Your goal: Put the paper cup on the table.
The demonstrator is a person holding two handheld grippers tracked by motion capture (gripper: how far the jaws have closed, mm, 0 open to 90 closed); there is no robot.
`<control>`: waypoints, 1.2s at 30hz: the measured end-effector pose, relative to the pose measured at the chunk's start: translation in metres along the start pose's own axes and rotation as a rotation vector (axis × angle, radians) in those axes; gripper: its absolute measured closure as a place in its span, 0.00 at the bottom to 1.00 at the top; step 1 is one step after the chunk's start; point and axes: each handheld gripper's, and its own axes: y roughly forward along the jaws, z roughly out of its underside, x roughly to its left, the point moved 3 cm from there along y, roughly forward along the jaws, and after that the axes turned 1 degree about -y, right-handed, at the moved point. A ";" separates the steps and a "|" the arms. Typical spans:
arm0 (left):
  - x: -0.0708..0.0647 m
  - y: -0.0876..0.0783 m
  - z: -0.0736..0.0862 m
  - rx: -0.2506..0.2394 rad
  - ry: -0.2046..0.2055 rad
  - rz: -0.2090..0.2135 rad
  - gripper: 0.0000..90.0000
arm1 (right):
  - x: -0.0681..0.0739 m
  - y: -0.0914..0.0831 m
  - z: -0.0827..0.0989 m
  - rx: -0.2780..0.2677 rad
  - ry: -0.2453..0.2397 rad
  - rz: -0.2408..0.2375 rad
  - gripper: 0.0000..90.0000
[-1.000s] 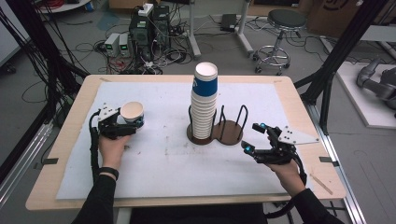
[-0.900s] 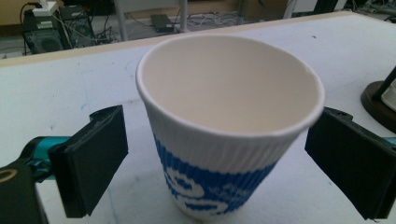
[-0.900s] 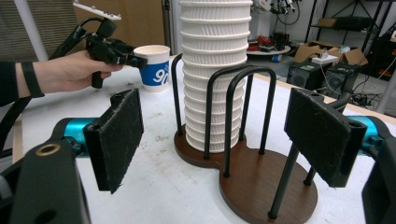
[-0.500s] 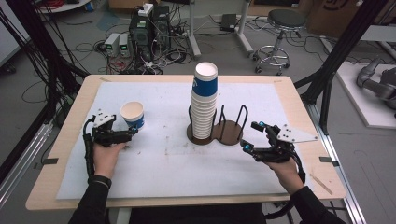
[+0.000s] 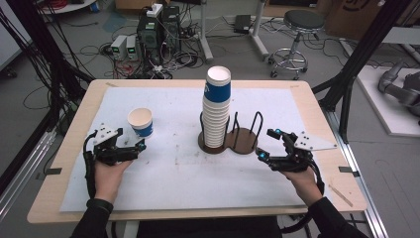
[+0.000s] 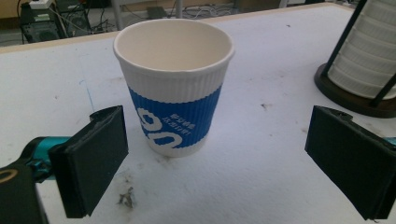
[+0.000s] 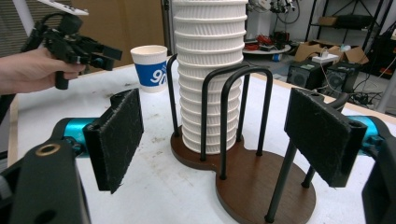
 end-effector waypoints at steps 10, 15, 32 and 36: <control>-0.028 -0.011 -0.013 -0.044 0.046 0.074 0.07 | -0.002 -0.002 0.001 0.008 -0.004 0.007 0.22; -0.051 -0.012 -0.024 -0.080 0.090 0.153 0.07 | -0.002 -0.002 0.001 0.008 -0.008 0.007 0.22; -0.130 0.000 -0.028 -0.101 0.199 0.384 0.07 | 0.003 -0.003 0.002 0.031 -0.031 0.023 0.22; -0.133 0.002 -0.025 -0.090 0.205 0.398 0.07 | 0.004 -0.002 0.003 0.039 -0.034 0.020 0.22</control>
